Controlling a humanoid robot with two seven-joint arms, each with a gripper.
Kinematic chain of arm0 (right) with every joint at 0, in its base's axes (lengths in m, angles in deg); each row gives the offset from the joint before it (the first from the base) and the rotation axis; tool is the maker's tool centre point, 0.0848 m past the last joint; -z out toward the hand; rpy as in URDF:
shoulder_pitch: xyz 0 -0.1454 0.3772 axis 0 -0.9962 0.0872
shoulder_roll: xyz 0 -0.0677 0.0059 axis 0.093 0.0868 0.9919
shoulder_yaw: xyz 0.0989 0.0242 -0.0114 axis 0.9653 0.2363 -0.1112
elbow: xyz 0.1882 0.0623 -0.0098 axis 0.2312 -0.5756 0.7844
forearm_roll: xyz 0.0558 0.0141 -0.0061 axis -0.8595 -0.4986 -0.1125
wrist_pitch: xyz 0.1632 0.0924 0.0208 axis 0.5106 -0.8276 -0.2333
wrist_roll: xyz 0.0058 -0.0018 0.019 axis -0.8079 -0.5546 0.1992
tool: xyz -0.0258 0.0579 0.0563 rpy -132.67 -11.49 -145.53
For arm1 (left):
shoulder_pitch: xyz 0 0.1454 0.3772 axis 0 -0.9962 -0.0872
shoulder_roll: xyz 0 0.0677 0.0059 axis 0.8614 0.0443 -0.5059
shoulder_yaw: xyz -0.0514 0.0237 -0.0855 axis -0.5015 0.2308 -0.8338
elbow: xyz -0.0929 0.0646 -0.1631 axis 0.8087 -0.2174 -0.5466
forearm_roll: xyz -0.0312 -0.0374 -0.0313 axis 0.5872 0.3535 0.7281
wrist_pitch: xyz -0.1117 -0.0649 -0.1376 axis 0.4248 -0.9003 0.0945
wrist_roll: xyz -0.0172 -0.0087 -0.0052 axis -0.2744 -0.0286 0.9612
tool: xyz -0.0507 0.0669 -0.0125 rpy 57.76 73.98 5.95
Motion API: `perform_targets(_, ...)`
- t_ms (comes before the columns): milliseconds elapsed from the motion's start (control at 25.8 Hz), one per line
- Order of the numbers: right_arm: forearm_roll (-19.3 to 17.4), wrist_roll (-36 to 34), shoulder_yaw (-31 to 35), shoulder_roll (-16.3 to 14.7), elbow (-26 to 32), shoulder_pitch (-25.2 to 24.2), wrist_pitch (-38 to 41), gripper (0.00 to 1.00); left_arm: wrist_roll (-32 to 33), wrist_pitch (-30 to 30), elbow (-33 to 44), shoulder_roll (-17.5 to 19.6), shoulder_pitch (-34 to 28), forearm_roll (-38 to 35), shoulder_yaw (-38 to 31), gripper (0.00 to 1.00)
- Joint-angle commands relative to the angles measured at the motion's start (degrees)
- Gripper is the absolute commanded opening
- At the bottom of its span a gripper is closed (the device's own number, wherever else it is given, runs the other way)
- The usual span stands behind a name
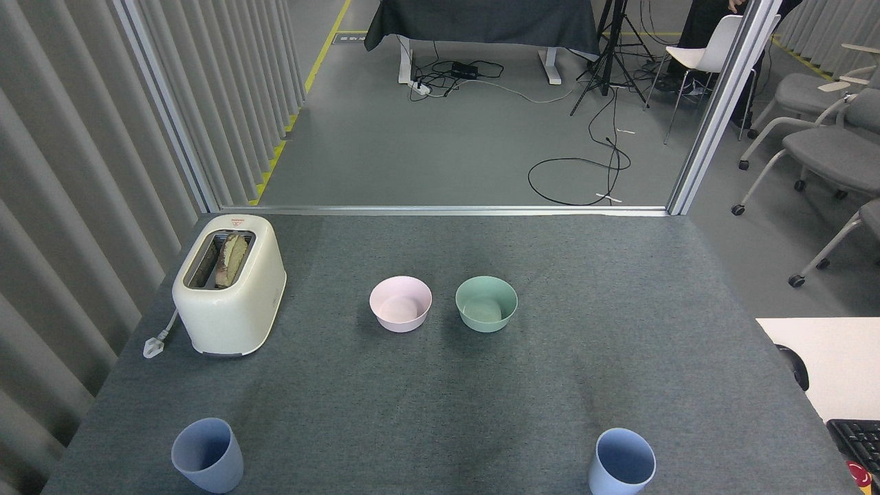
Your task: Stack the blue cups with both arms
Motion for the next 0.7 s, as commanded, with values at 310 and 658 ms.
perform_targets(310, -0.1, -0.1, -0.1, 0.2, -0.3, 0.2, 0.0, 1.0, 0.1, -1.7, 0.0, -0.4, 1.1, 0.2, -0.2, 1.0)
perform_targets(658, -0.1, -0.1, -0.3, 0.3, -0.7, 0.6, -0.1, 1.0, 0.5, -7.1, -0.6, -1.4, 3.3, 0.6, 1.6, 1.0)
